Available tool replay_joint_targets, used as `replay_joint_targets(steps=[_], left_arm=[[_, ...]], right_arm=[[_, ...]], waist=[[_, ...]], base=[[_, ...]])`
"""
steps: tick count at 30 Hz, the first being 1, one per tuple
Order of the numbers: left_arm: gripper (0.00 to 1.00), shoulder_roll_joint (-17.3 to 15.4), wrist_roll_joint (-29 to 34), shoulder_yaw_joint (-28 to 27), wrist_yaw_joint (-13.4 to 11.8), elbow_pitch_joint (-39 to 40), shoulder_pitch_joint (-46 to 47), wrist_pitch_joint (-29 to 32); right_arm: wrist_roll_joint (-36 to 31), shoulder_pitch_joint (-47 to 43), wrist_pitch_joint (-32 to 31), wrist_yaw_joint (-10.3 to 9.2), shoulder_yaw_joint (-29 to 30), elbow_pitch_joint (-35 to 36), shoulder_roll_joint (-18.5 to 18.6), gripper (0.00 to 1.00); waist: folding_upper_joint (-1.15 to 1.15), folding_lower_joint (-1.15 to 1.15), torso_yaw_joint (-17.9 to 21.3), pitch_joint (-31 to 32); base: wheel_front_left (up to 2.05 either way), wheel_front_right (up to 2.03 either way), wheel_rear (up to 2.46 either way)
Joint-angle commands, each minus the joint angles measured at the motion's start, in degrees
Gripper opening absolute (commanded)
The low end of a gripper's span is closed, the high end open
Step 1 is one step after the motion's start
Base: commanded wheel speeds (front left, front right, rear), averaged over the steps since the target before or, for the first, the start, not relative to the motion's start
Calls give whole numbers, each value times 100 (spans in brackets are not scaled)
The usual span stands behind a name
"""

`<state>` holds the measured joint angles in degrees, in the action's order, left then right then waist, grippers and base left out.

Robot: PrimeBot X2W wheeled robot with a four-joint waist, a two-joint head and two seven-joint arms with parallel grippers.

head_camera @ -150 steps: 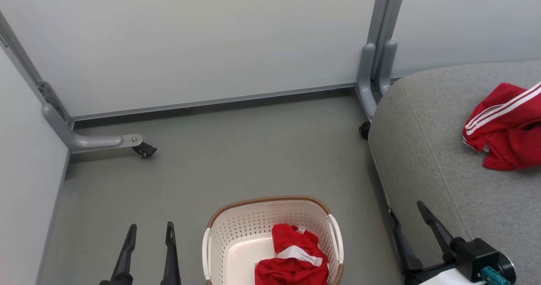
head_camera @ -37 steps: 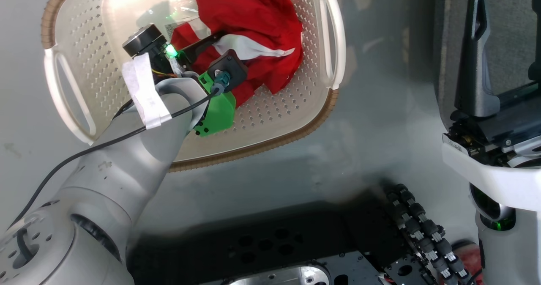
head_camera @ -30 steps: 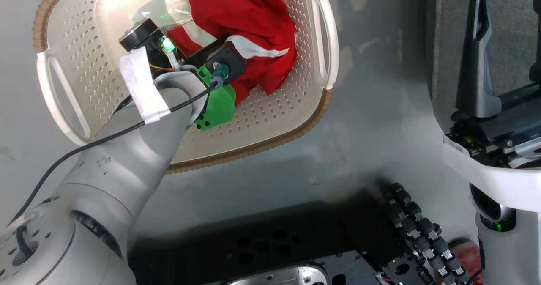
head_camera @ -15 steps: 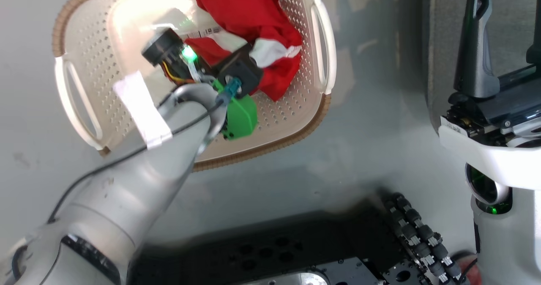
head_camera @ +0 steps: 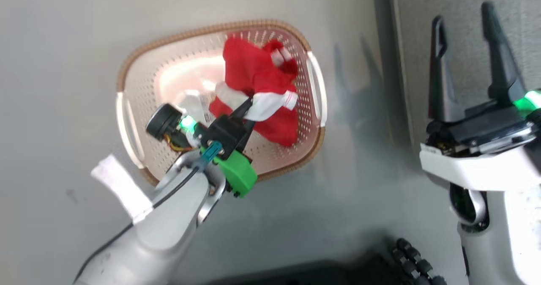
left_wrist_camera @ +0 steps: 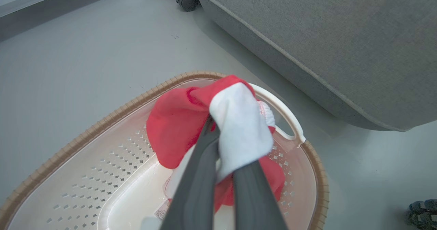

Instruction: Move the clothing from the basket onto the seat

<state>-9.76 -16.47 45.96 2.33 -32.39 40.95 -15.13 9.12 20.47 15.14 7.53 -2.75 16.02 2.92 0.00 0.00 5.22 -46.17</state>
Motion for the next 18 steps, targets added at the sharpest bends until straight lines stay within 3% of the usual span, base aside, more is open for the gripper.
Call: replay_joint_targets(steps=[1, 11, 18], left_arm=[[0, -45, 39, -108, -45, 129, -305, -3], [0, -56, 161, -1047, -231, 1115, -1647, -2], [0, 40, 193, -1554, -297, 1583, -2189, -3]], right_arm=[[85, -232, 0, -8, 8, -113, 8, 100], [320, -1170, 0, -8, -214, -883, 6, 100], [339, -1740, 0, -8, -451, -1293, 4, 100]], waist=[[0, 0, -207, 1218], [0, 0, -245, 2865], [0, 0, -188, 3669]], base=[[0, 0, 0], [0, 0, 0], [0, 0, 0]])
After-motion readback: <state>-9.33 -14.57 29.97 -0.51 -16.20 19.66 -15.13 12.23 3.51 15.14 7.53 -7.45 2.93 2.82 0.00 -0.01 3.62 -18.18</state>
